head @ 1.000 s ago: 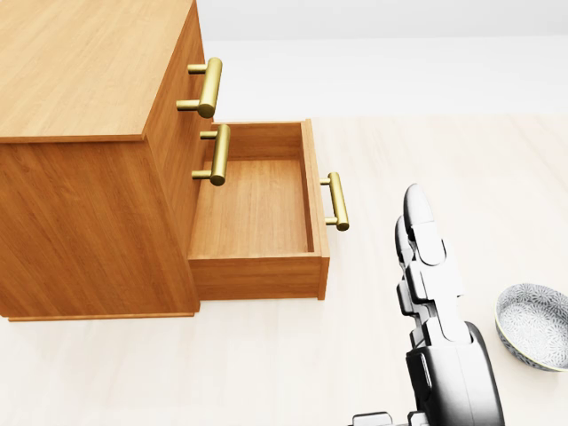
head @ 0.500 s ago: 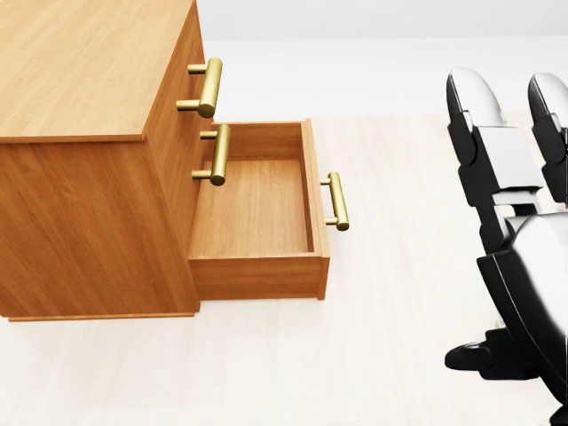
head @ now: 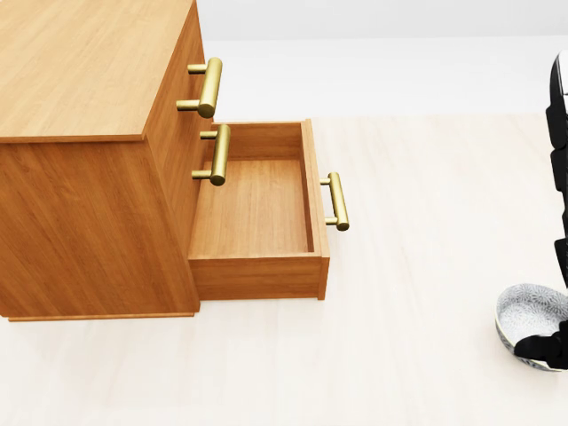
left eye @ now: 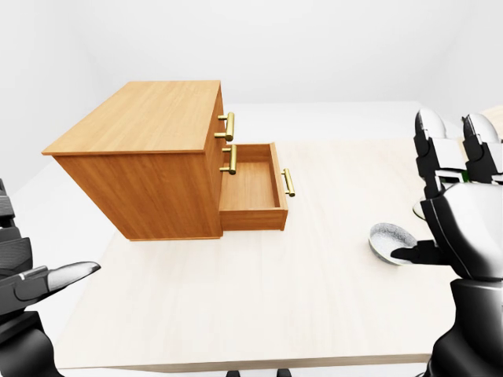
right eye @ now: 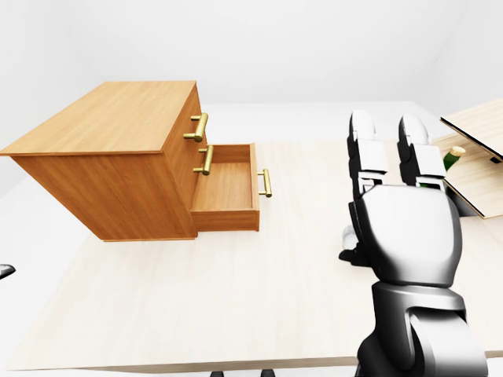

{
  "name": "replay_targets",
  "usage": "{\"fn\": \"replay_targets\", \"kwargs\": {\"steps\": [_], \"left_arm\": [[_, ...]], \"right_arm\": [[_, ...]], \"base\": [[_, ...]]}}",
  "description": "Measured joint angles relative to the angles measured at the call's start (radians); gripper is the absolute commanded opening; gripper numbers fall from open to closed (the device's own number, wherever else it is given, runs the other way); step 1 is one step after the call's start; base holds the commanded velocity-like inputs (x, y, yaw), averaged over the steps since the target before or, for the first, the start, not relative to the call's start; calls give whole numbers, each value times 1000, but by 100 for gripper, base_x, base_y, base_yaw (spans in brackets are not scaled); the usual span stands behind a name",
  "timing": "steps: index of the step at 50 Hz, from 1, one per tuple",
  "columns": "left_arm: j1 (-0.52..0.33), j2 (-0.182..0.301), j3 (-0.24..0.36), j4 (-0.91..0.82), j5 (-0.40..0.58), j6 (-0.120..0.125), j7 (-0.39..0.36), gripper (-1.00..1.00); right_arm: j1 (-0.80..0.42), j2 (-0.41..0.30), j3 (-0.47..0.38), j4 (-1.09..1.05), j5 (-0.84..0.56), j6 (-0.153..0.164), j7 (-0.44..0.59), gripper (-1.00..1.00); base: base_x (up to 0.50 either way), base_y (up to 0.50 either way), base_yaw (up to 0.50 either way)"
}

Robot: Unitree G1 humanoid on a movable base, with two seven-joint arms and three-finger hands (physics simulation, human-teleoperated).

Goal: Put the bowl on top of the cabinet.

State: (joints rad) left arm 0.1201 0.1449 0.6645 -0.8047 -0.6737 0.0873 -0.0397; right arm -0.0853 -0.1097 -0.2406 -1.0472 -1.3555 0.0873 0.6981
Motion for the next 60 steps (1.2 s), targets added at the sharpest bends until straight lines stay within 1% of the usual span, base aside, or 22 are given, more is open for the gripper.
{"fn": "replay_targets", "kwargs": {"steps": [8,19,28,42,53,57,60], "left_arm": [[-1,1,1,1,-2,0,2,100],[-1,1,-1,2,0,0,2,100],[1,1,3,-2,-4,0,2,100],[-2,1,-3,-1,-1,0,4,100],[-5,2,-8,3,3,0,6,100],[-6,2,-10,4,5,0,6,100],[-7,3,-9,5,4,0,8,100]], "right_arm": [[29,-10,-23,6,36,0,0,100],[87,-10,-53,63,128,0,0,100],[135,-9,-83,121,220,0,0,100],[210,-16,-168,243,394,0,0,100],[246,-13,-196,271,447,0,0,100],[251,-13,-202,278,462,0,0,100],[242,-24,-222,293,483,0,0,100]], "base": [[0,0,0],[0,0,0],[0,0,0],[0,0,0],[0,0,0],[0,0,0],[0,0,0]]}}
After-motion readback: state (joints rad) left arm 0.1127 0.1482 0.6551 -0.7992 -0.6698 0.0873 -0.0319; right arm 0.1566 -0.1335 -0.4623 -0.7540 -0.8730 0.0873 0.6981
